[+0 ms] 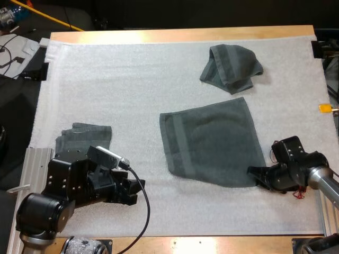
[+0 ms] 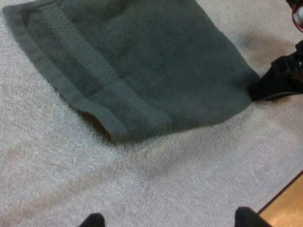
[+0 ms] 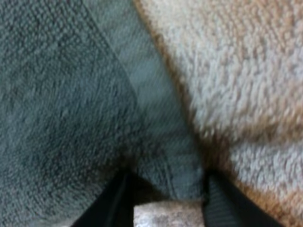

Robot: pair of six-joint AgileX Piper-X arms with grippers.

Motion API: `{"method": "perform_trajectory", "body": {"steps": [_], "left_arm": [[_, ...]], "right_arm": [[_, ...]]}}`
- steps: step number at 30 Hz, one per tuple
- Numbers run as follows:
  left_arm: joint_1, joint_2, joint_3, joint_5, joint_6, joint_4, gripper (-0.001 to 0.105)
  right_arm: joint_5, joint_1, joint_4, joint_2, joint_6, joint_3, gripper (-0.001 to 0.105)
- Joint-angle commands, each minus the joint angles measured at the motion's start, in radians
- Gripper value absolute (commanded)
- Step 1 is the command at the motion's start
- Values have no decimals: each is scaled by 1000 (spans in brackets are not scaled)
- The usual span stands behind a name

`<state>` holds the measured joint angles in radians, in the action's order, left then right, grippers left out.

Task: Pick towel from pile, fold and stack

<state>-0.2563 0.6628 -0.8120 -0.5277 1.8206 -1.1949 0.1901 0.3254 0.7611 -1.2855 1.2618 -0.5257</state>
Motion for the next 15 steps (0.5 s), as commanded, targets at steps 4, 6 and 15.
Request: {"method": "perform_trajectory", "body": {"steps": [4,6,15], "left_arm": [[-2,0,-3,-18,0,17,55],[-1,3,-1,-19,-2,24,55],[-35,84,3,-50,-11,102,55]], "right_arm": [[11,0,-12,-18,-5,2,3],[15,-1,-13,-21,-3,0,0],[17,1,11,41,9,1,0]]}}
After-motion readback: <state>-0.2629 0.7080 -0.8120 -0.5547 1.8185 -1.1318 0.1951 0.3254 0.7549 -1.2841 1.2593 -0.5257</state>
